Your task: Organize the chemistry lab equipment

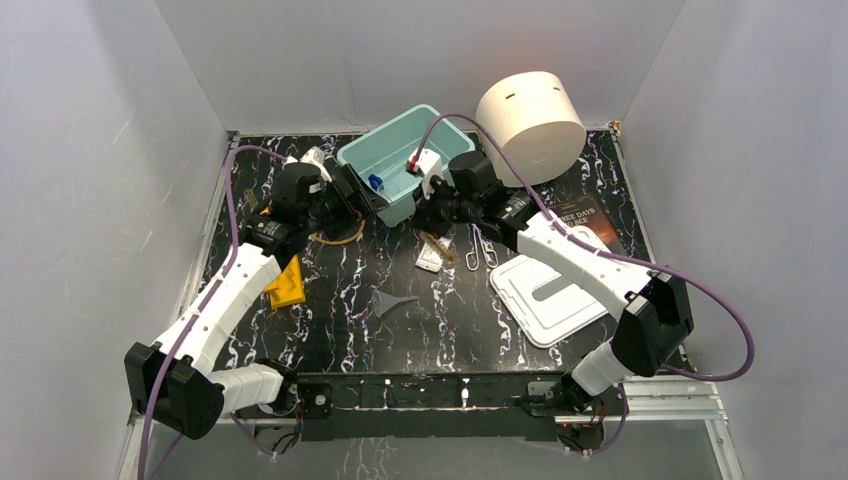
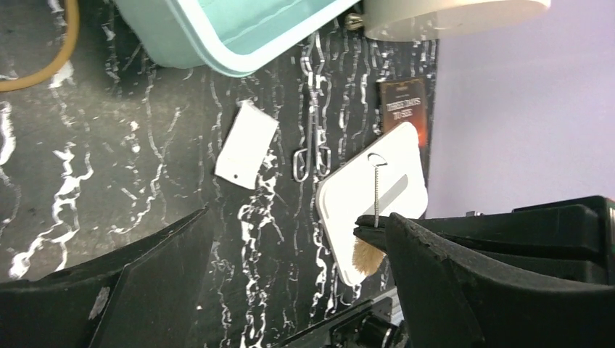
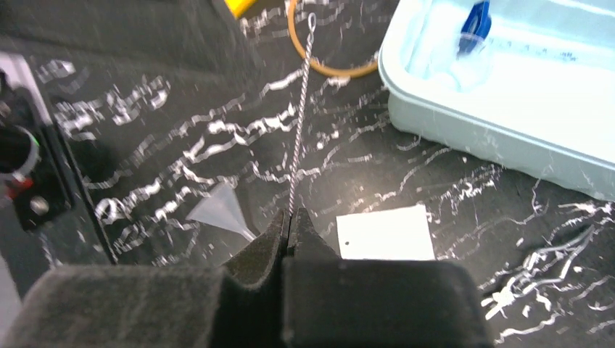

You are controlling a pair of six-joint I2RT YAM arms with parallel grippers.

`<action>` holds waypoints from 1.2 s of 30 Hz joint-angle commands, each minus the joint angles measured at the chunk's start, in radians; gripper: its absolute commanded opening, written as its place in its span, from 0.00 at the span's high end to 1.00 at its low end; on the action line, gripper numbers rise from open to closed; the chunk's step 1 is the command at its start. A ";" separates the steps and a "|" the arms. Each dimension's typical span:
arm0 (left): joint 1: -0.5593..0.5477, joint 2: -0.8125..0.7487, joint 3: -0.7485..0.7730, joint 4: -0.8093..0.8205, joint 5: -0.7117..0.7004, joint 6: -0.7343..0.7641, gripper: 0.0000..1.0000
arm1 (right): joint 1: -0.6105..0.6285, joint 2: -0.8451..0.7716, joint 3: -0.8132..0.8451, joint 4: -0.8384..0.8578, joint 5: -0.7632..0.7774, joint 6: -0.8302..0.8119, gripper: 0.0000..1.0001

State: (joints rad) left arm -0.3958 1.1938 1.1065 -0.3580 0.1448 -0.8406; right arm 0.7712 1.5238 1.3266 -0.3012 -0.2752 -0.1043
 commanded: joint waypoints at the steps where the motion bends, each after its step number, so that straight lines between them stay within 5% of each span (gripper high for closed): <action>1: 0.004 -0.033 -0.013 0.142 0.135 -0.021 0.17 | -0.020 -0.046 0.021 0.176 -0.032 0.244 1.00; 4: 0.004 -0.025 -0.003 0.183 0.160 -0.034 0.21 | -0.039 -0.033 0.040 0.210 -0.001 0.420 1.00; 8: 0.006 -0.034 0.043 0.041 -0.045 -0.035 0.21 | -0.075 0.043 0.161 0.141 0.101 0.588 1.00; 12: 0.008 -0.042 0.081 -0.037 -0.103 -0.004 0.21 | -0.115 0.096 0.247 0.144 0.223 0.767 1.00; 18: 0.008 -0.087 0.124 -0.193 -0.285 0.019 0.21 | -0.115 0.233 0.373 0.256 0.450 0.857 1.00; 28: 0.008 -0.143 0.166 -0.363 -0.366 0.064 0.19 | -0.117 0.686 0.877 0.026 0.754 1.034 1.00; 36: 0.008 -0.141 0.166 -0.409 -0.376 0.103 0.17 | -0.118 1.061 1.365 -0.127 0.801 1.054 1.00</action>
State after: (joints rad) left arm -0.3935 1.0630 1.2465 -0.7238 -0.2035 -0.7773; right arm 0.6510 2.4645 2.4439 -0.3420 0.4507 0.9184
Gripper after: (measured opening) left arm 0.823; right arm 0.014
